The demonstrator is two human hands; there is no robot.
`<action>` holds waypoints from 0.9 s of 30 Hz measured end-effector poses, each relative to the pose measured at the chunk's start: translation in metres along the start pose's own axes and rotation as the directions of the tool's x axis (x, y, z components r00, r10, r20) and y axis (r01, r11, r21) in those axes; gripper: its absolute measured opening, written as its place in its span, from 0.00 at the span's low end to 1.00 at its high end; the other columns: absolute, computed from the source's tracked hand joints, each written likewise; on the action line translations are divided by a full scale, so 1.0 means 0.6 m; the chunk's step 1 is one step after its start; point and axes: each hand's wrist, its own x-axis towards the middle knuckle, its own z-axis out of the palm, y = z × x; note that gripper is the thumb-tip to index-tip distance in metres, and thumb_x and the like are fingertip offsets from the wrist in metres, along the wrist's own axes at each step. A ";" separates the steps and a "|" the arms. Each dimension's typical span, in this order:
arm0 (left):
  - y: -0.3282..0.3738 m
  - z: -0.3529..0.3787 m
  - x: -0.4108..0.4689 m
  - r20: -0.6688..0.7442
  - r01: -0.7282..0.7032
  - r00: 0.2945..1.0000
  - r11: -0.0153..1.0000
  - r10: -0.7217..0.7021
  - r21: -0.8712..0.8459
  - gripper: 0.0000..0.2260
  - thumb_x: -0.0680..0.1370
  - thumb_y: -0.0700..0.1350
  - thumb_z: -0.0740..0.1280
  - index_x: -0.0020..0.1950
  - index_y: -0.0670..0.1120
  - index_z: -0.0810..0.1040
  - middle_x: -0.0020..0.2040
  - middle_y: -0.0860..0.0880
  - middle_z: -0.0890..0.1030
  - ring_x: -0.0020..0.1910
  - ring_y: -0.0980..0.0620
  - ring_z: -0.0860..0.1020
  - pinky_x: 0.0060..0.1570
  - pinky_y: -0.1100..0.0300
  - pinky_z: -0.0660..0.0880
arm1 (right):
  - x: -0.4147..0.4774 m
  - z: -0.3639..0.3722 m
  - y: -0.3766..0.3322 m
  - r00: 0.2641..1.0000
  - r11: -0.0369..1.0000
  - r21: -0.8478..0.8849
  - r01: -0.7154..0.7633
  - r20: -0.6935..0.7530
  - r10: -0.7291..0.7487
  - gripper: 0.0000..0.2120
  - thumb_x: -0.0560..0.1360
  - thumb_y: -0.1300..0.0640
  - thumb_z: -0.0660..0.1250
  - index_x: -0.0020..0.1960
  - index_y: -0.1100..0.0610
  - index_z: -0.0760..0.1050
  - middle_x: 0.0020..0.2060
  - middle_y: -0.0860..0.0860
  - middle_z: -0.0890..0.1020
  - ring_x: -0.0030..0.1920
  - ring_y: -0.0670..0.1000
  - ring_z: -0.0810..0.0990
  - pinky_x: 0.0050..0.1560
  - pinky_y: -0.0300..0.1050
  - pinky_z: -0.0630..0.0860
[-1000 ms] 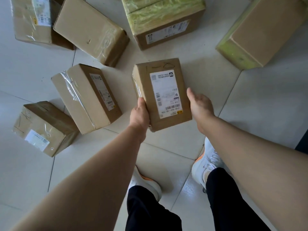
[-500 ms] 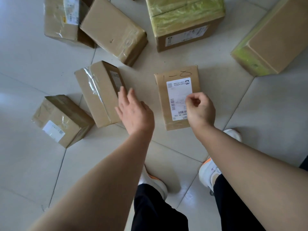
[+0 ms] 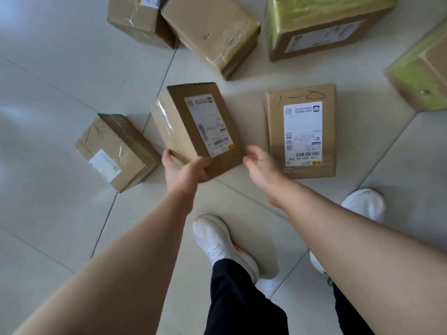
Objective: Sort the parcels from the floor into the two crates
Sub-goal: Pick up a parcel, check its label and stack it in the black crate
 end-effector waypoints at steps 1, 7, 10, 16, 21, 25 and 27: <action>-0.005 -0.002 -0.011 0.049 0.011 0.999 0.999 -0.009 -0.034 0.46 0.60 0.47 0.74 0.76 0.50 0.59 0.63 0.47 0.76 0.60 0.45 0.78 0.46 0.56 0.80 | -0.004 -0.002 0.001 1.000 1.000 0.001 -0.011 0.000 0.011 0.22 0.82 0.58 0.57 0.75 0.56 0.64 0.72 0.53 0.70 0.72 0.54 0.68 0.72 0.47 0.63; 0.003 -0.006 -0.071 0.174 0.107 0.981 0.985 -0.083 -0.138 0.36 0.60 0.44 0.68 0.67 0.52 0.64 0.54 0.45 0.79 0.44 0.49 0.78 0.28 0.62 0.74 | -0.045 -0.028 -0.019 0.999 0.999 0.023 -0.033 -0.023 0.033 0.20 0.83 0.57 0.55 0.74 0.58 0.66 0.68 0.53 0.74 0.67 0.54 0.72 0.67 0.46 0.66; 0.027 -0.005 -0.100 0.231 0.116 0.968 0.990 -0.096 -0.077 0.42 0.59 0.43 0.67 0.73 0.52 0.61 0.56 0.45 0.79 0.43 0.48 0.77 0.26 0.63 0.75 | -0.074 -0.053 -0.041 0.994 0.998 0.033 -0.051 -0.090 0.054 0.16 0.82 0.52 0.57 0.67 0.55 0.72 0.60 0.50 0.78 0.57 0.51 0.74 0.58 0.46 0.70; 0.088 0.015 -0.140 0.506 0.173 0.845 0.984 -0.171 0.043 0.46 0.57 0.37 0.64 0.75 0.58 0.64 0.62 0.42 0.81 0.61 0.40 0.77 0.54 0.53 0.73 | -0.124 -0.141 -0.064 0.929 0.997 0.006 -0.079 -0.363 0.076 0.27 0.80 0.37 0.53 0.53 0.59 0.77 0.45 0.53 0.77 0.49 0.57 0.76 0.47 0.47 0.69; 0.118 0.093 -0.162 0.613 0.197 0.758 0.974 -0.224 0.112 0.36 0.59 0.35 0.60 0.68 0.49 0.71 0.62 0.39 0.80 0.55 0.42 0.77 0.48 0.52 0.78 | -0.115 -0.221 -0.060 0.828 0.972 0.229 -0.049 -0.535 0.168 0.22 0.80 0.41 0.55 0.45 0.58 0.74 0.43 0.56 0.79 0.48 0.59 0.77 0.49 0.50 0.73; 0.120 0.158 -0.161 0.607 0.297 0.751 0.954 -0.261 0.044 0.25 0.69 0.56 0.67 0.62 0.45 0.79 0.52 0.42 0.79 0.53 0.42 0.77 0.51 0.50 0.76 | -0.066 -0.257 -0.019 0.852 0.959 0.241 -0.146 -0.462 0.246 0.17 0.75 0.46 0.59 0.50 0.58 0.77 0.48 0.58 0.83 0.50 0.60 0.81 0.49 0.51 0.77; 0.104 0.182 -0.142 0.545 0.324 0.797 0.946 -0.260 -0.022 0.39 0.72 0.73 0.58 0.66 0.43 0.79 0.52 0.44 0.81 0.57 0.43 0.79 0.60 0.48 0.75 | -0.048 -0.267 -0.004 0.889 0.949 0.266 -0.169 -0.375 0.263 0.18 0.74 0.45 0.57 0.50 0.57 0.78 0.46 0.56 0.84 0.49 0.59 0.82 0.48 0.50 0.78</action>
